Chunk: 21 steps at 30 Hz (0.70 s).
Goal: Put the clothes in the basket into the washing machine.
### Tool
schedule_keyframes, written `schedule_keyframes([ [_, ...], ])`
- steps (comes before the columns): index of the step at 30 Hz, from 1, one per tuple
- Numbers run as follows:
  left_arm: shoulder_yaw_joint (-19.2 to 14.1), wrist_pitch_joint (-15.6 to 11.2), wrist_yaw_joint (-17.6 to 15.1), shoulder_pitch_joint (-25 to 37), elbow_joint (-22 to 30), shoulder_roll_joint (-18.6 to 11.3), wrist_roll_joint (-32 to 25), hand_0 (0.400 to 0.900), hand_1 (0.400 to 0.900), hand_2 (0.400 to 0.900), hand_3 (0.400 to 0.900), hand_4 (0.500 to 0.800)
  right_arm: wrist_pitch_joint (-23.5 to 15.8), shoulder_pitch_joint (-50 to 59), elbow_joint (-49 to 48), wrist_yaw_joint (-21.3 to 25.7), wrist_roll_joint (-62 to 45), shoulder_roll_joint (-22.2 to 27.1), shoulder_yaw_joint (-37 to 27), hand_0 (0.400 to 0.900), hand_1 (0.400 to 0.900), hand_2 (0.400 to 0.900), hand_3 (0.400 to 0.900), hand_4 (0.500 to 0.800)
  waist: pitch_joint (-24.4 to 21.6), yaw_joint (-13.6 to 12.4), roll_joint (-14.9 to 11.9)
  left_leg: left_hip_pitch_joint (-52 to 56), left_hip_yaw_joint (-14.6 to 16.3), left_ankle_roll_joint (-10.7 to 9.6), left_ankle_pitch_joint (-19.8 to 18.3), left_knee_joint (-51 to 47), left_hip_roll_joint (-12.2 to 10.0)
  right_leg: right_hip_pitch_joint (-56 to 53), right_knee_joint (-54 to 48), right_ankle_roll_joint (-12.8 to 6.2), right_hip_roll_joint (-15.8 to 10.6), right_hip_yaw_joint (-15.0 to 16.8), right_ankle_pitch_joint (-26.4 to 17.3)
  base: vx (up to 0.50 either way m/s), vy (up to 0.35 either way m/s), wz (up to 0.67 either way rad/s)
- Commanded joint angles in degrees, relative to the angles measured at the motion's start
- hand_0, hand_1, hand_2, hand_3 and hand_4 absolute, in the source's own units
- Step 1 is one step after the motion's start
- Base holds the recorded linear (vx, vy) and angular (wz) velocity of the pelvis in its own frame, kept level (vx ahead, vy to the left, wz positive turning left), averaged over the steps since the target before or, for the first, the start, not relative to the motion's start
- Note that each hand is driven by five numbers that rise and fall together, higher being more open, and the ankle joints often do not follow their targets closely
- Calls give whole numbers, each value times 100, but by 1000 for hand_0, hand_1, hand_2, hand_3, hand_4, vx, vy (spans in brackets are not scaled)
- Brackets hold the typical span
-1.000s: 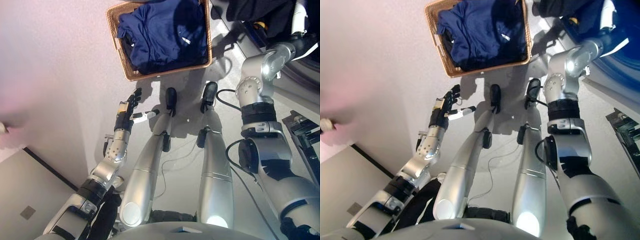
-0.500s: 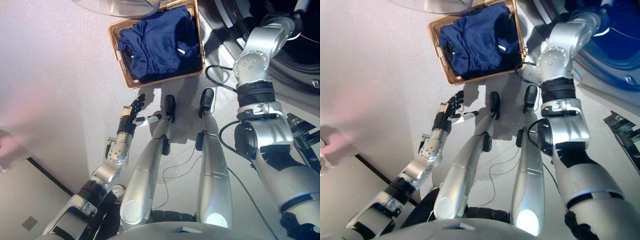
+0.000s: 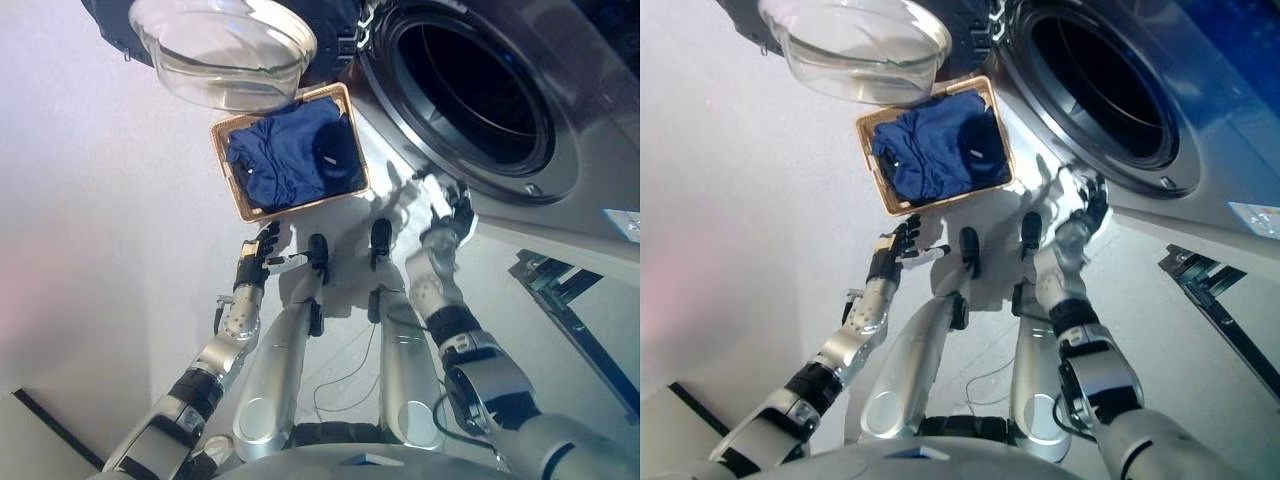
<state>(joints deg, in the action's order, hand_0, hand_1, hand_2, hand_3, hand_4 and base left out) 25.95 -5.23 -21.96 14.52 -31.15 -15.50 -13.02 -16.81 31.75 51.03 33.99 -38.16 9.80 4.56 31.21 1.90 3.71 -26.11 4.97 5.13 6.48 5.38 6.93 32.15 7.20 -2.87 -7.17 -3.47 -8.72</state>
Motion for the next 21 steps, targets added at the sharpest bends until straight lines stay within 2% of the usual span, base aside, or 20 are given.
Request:
schedule_keyframes([
  [1,-211,-227,-65,-298,-32,-103,451,900,900,900,900,800,93,80,-38,-24,980,369,-43,900,900,900,900,800,-376,-137,-27,-132,-508,-481,-562,353,-190,-421,-46,-338,-88,-179,249,97,-78,11],
  [2,-233,-249,-50,-191,-448,-18,484,900,900,900,900,800,170,-65,680,-129,967,446,-251,900,900,900,900,800,-464,-182,-10,117,-542,-487,-606,303,-209,-666,-87,-342,-72,-222,292,76,-68,12],
  [4,-273,-259,62,-90,-984,87,569,900,900,900,900,800,466,-236,1518,-282,1327,593,-287,900,900,900,900,800,-601,-226,-1,365,-579,-493,-563,175,-218,-940,-222,-350,-56,-251,262,134,-74,9],
  [6,-354,-290,300,-37,-1373,124,450,900,900,900,900,800,754,-422,2080,-469,1749,855,-293,900,900,900,900,800,-769,-265,-15,568,-623,-508,-553,77,-238,-1145,-346,-368,-41,-272,243,121,-63,4],
  [8,-432,-239,356,5,-1818,136,704,900,900,900,900,800,1016,-660,2534,-524,2296,1040,-251,900,900,900,900,800,-897,-296,-40,787,-649,-527,-510,-61,-279,-1387,-486,-367,-7,-295,233,80,-69,4],
  [12,-679,-174,473,-122,-2262,173,741,900,900,900,900,800,1056,-1074,2590,-728,2327,1109,-441,900,900,900,900,800,-1137,-225,-99,1115,-697,-527,-468,-270,-332,-1671,-586,-343,59,-325,285,83,-52,9],
  [19,-1007,-81,749,-138,-3172,208,906,900,900,900,900,800,1071,-1331,2420,-1609,2634,849,257,900,900,900,900,800,-1519,-201,-256,1585,-768,-567,-390,-589,-369,-2062,-667,-292,164,-392,393,58,-51,12],
  [21,-1041,-56,867,-171,-3261,207,938,900,900,900,900,800,1136,-1347,2490,-1743,2823,846,382,900,900,900,900,800,-1609,-226,-291,1683,-786,-548,-437,-547,-359,-2194,-663,-282,171,-416,425,64,-35,10],
])
